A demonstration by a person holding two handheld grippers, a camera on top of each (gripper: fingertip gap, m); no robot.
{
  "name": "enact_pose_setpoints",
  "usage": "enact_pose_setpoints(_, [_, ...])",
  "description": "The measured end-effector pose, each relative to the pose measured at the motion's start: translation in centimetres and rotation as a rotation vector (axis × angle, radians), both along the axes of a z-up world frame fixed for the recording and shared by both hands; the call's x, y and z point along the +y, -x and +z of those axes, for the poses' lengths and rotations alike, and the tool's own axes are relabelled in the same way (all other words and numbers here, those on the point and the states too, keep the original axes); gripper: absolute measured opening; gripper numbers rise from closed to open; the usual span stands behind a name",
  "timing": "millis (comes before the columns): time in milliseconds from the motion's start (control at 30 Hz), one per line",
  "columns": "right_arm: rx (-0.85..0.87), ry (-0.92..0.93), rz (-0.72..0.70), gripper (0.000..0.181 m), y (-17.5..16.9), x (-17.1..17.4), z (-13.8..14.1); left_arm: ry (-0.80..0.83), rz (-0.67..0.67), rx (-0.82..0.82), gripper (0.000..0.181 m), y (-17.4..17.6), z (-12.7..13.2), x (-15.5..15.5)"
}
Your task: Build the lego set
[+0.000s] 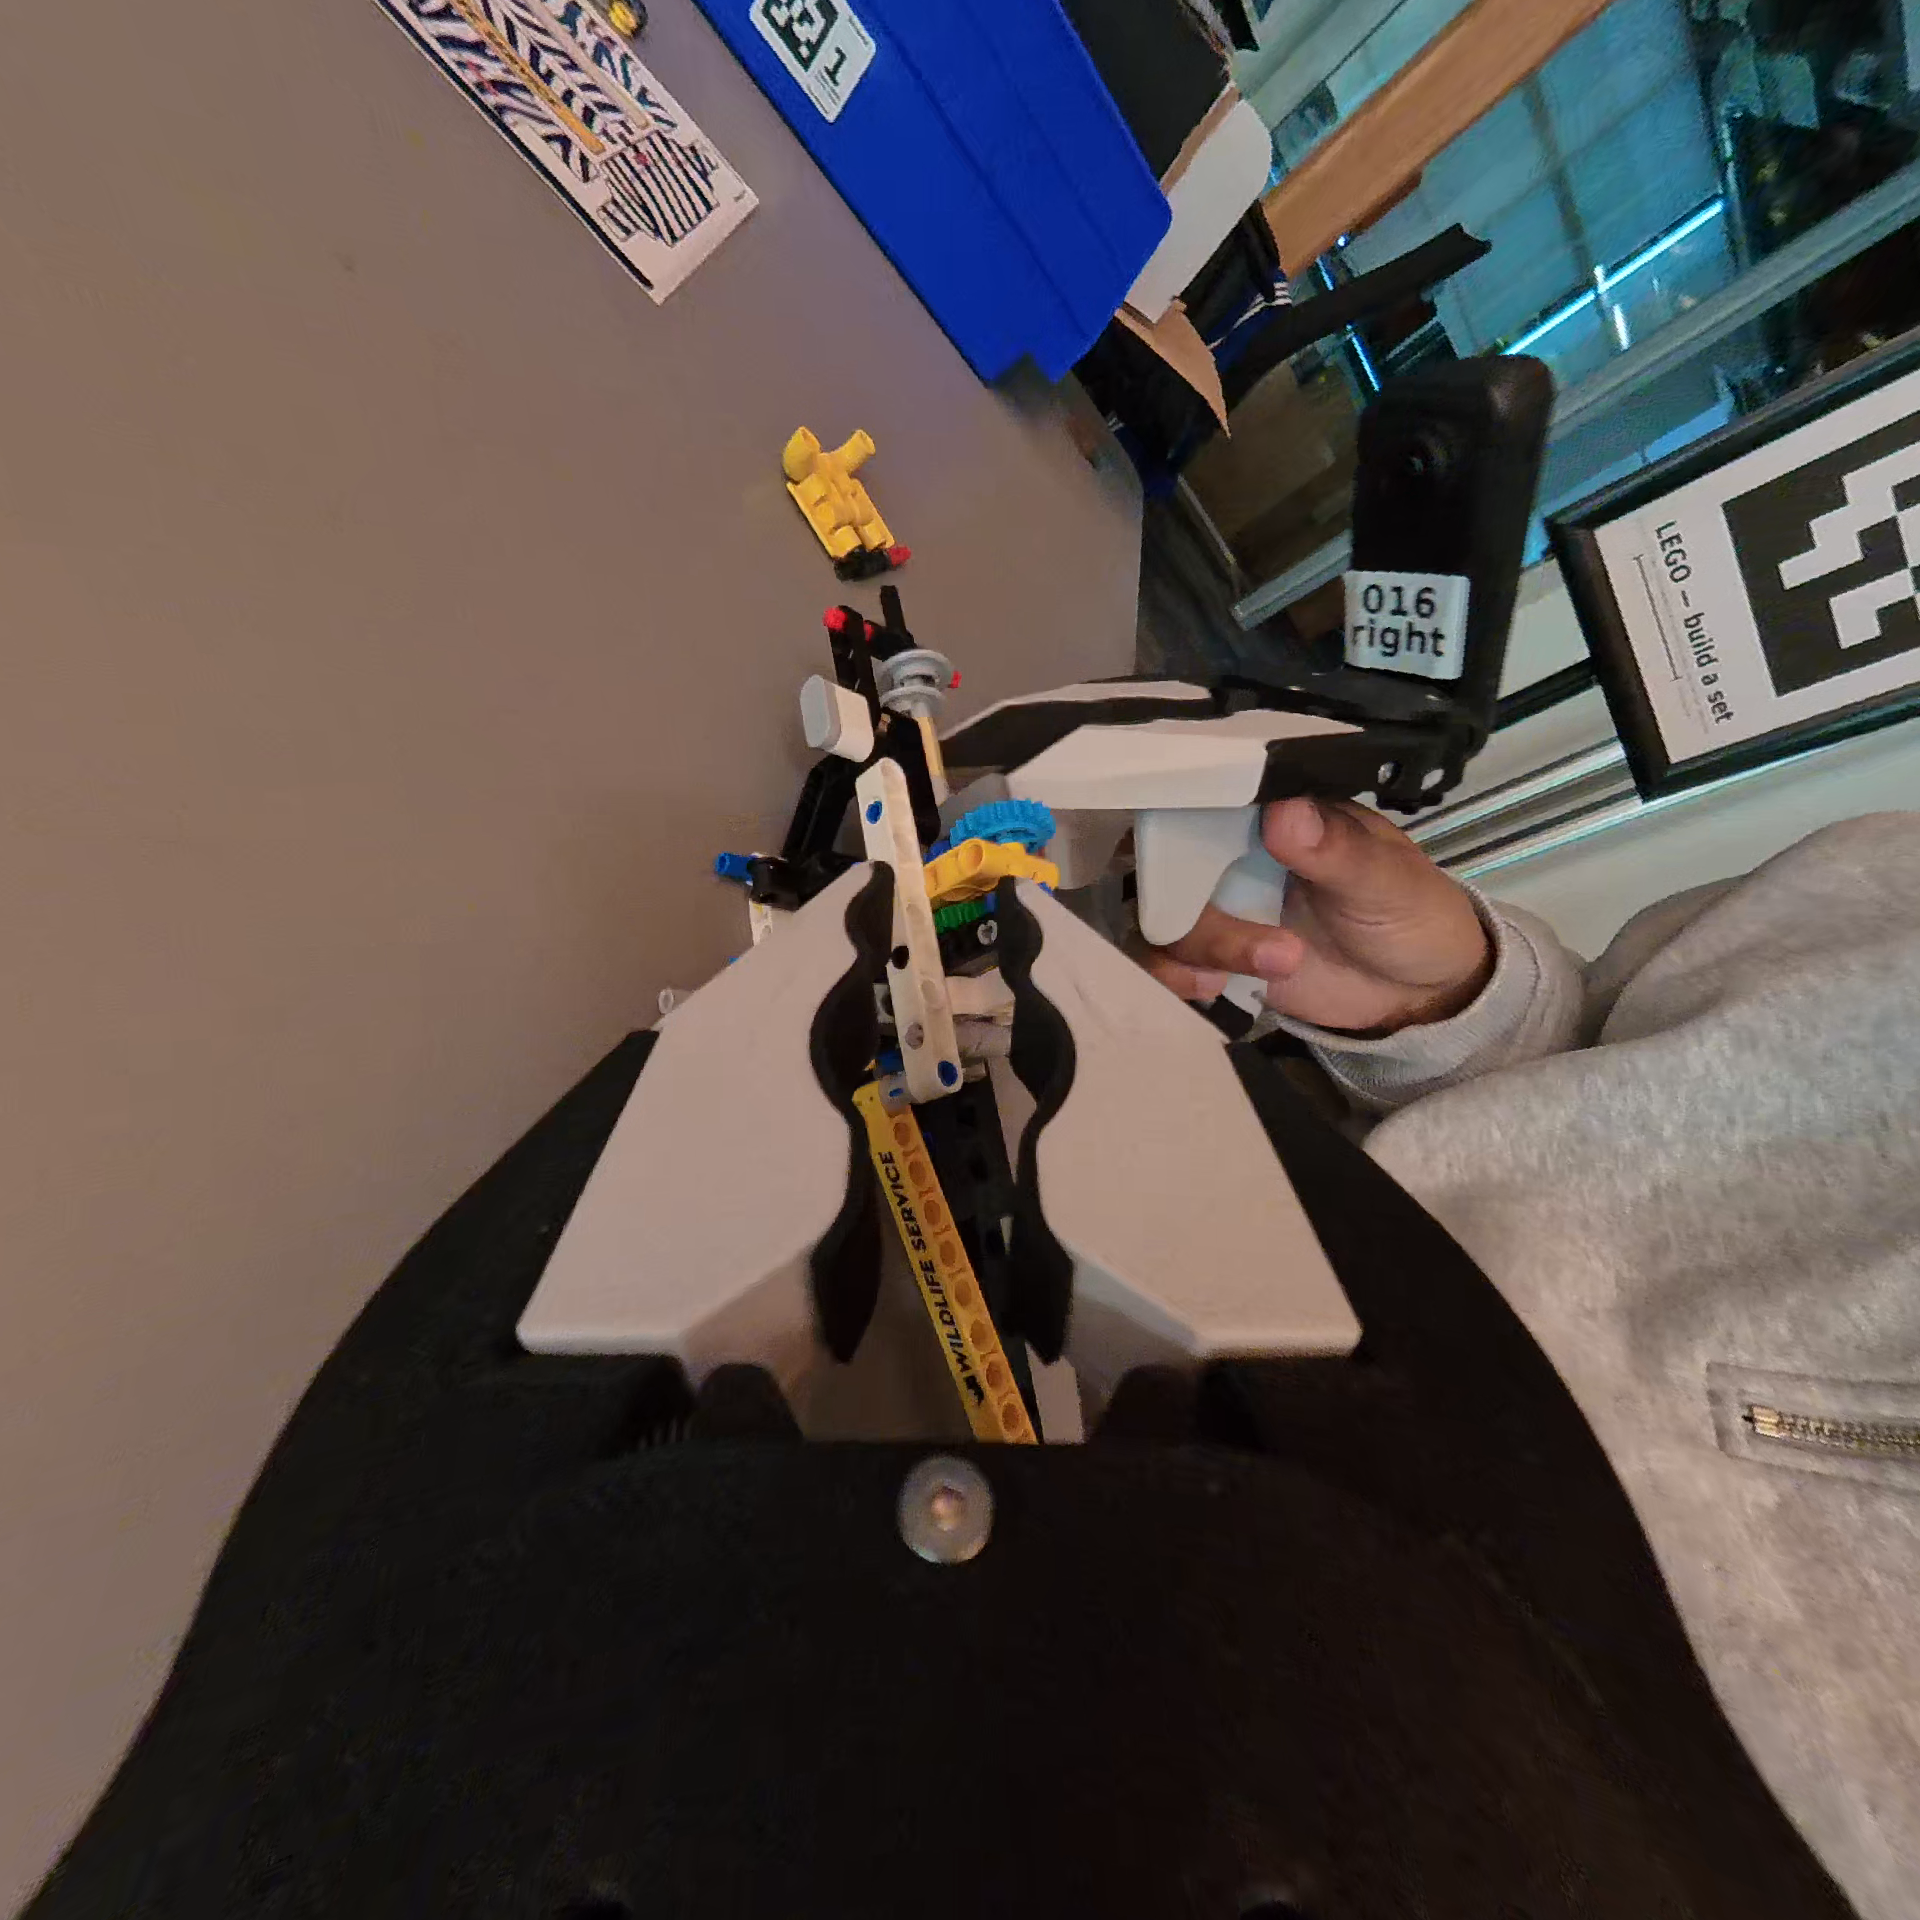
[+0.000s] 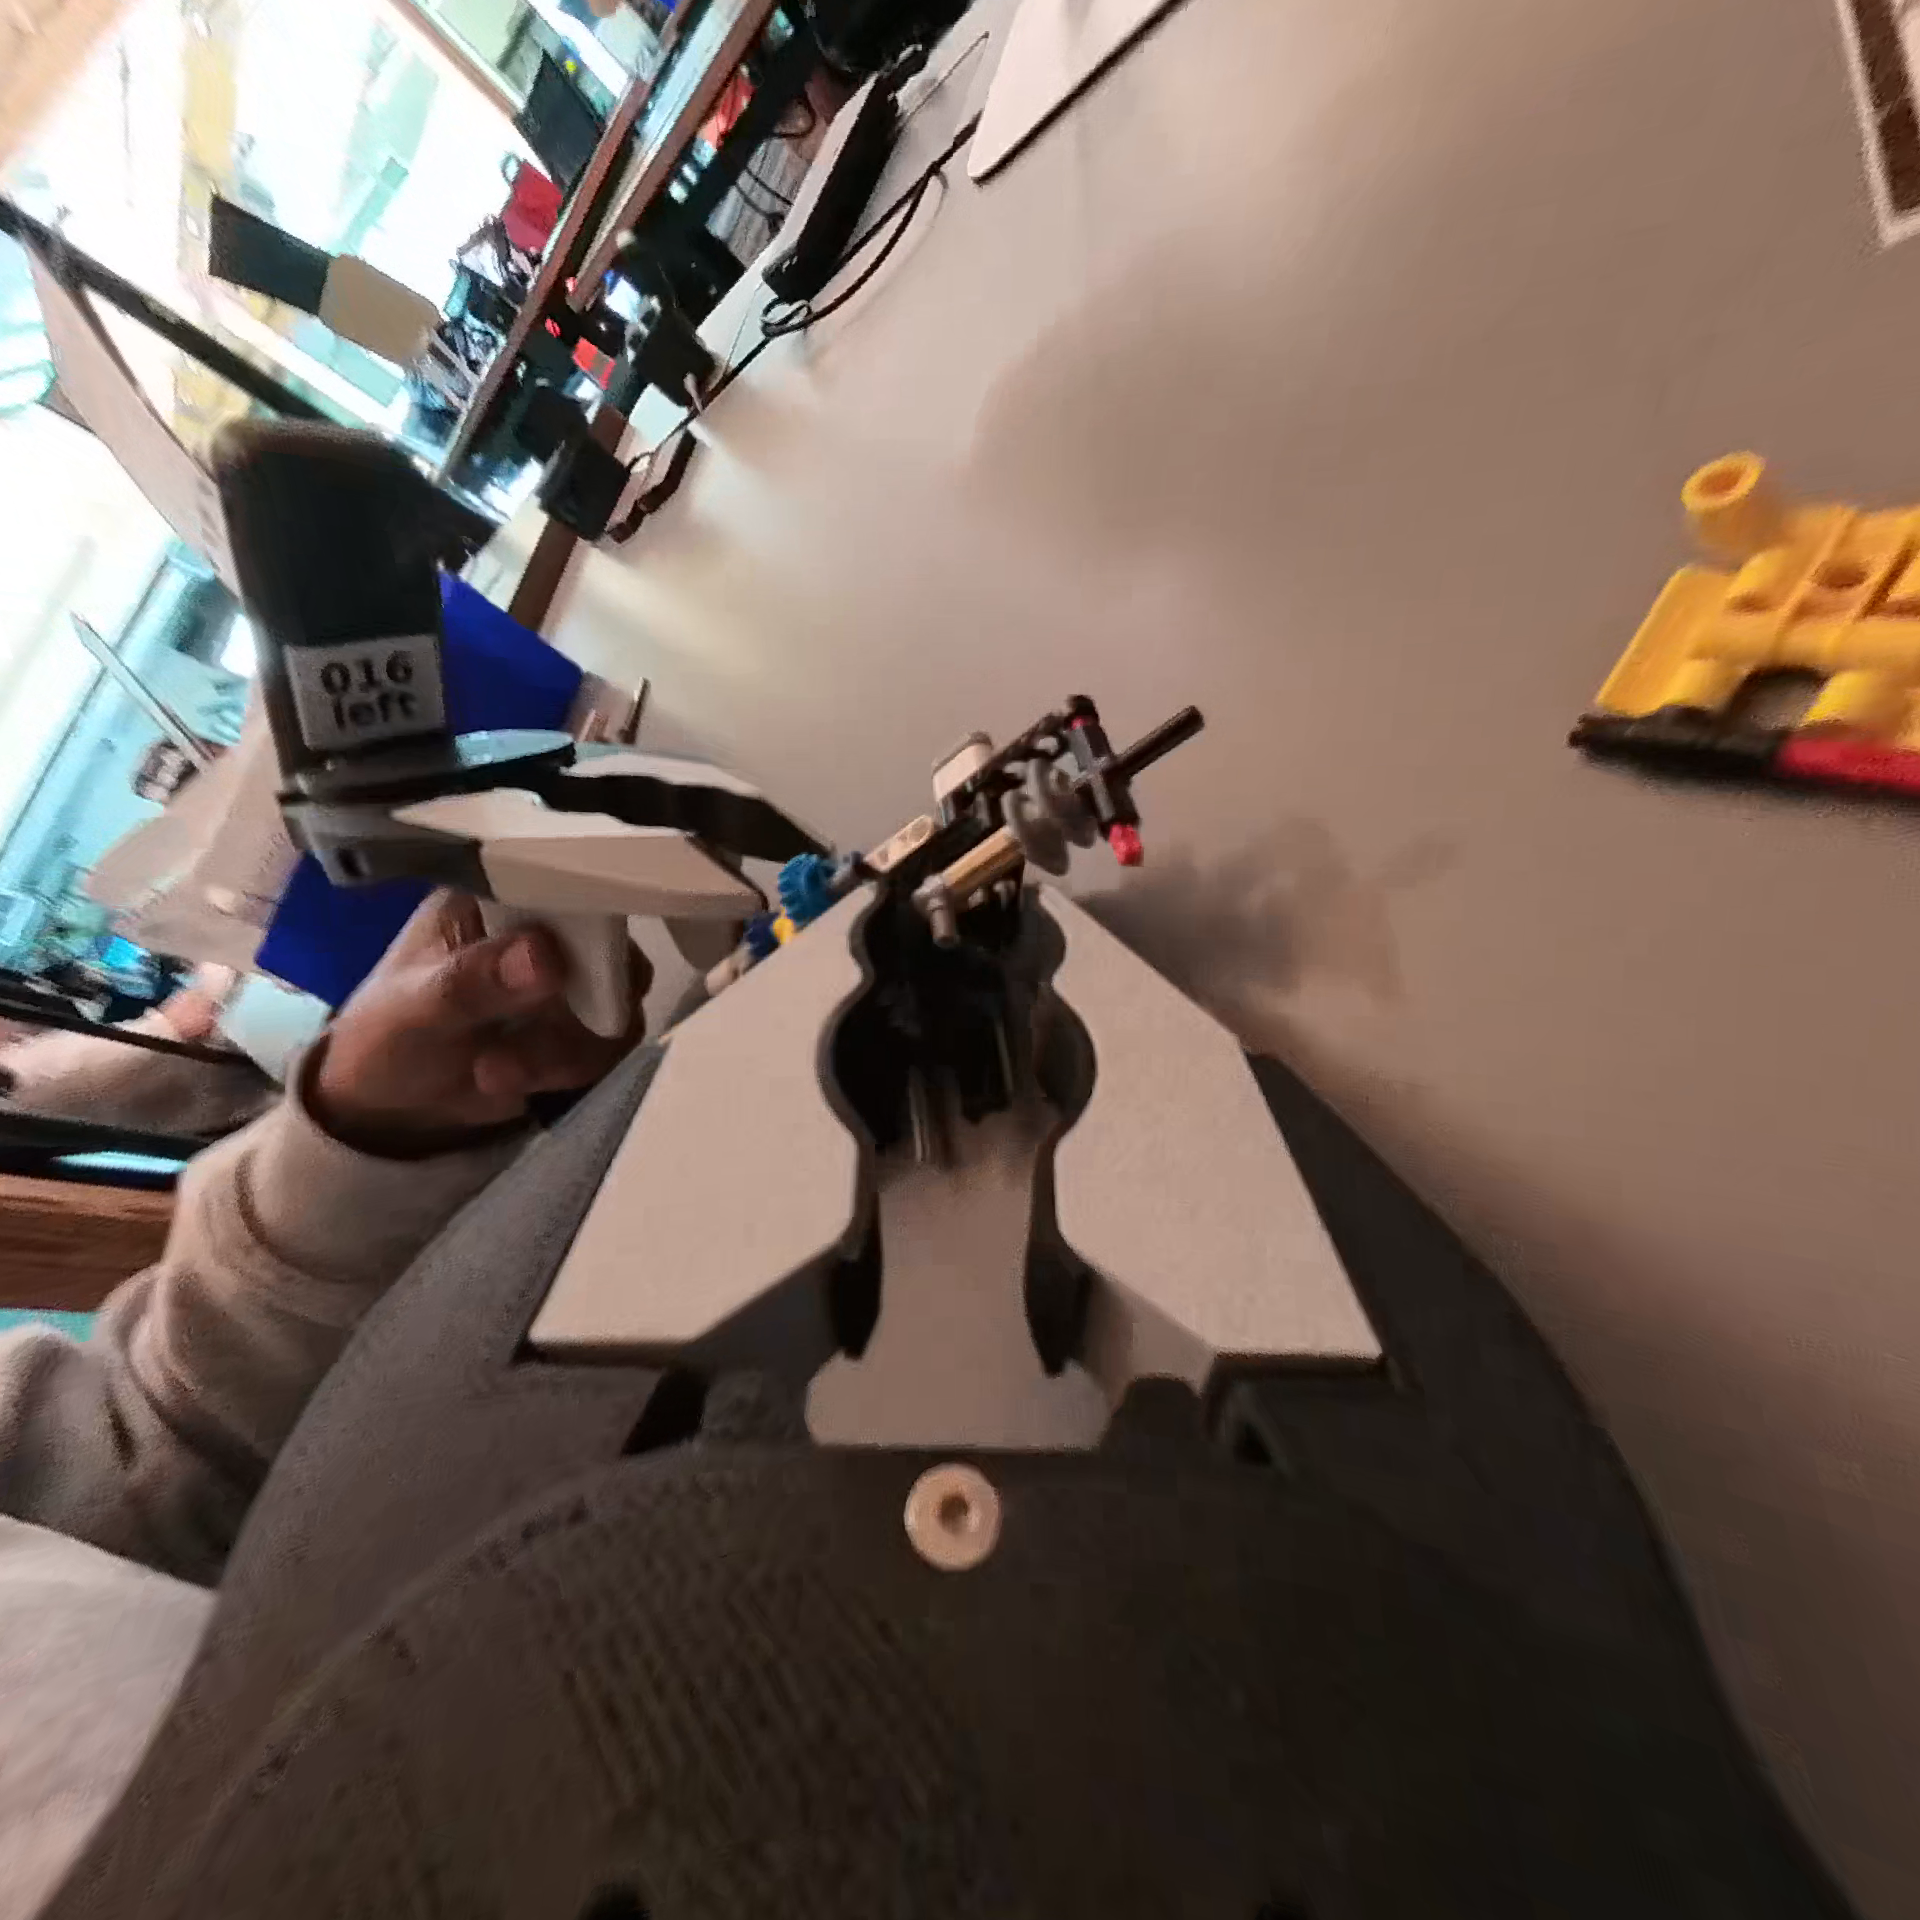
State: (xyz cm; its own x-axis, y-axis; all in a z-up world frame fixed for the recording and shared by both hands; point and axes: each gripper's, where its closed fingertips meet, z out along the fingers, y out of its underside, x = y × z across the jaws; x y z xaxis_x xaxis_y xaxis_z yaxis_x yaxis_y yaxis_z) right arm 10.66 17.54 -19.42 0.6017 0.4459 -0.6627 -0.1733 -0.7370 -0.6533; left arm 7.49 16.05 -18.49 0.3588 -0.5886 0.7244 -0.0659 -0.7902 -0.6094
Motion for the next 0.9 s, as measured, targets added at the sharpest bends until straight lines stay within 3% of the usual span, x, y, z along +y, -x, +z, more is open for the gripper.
enact_pose_setpoints(267, [0.286, 0.276, 0.057, 0.029, 1.8, 0.3, -0.5, -0.024, 0.042, -0.002, 0.015, 0.0, 0.1, -0.9])
enact_pose_setpoints(400, [0.262, 0.312, 0.111, 0.028, 2.1, 0.5, -0.7, 0.016, 0.071, -0.087, 0.017, 0.1, 0.4, -1.0])
enact_pose_setpoints(600, [0.174, 0.422, 0.327, 0.038, 3.4, 0.7, -1.1, 0.025, 0.076, -0.118, 0.019, 1.0, 0.8, -1.1])
enact_pose_setpoints(767, [0.153, 0.502, 0.452, 0.023, 4.5, -0.6, -1.5, -0.011, 0.149, -0.023, 0.017, 3.9, 0.0, 0.6])
enact_pose_setpoints(900, [0.25, 0.535, 0.481, 0.01, 5.3, -0.9, -0.9, -0.064, 0.086, 0.106, 0.018, 3.8, -1.6, 0.3])
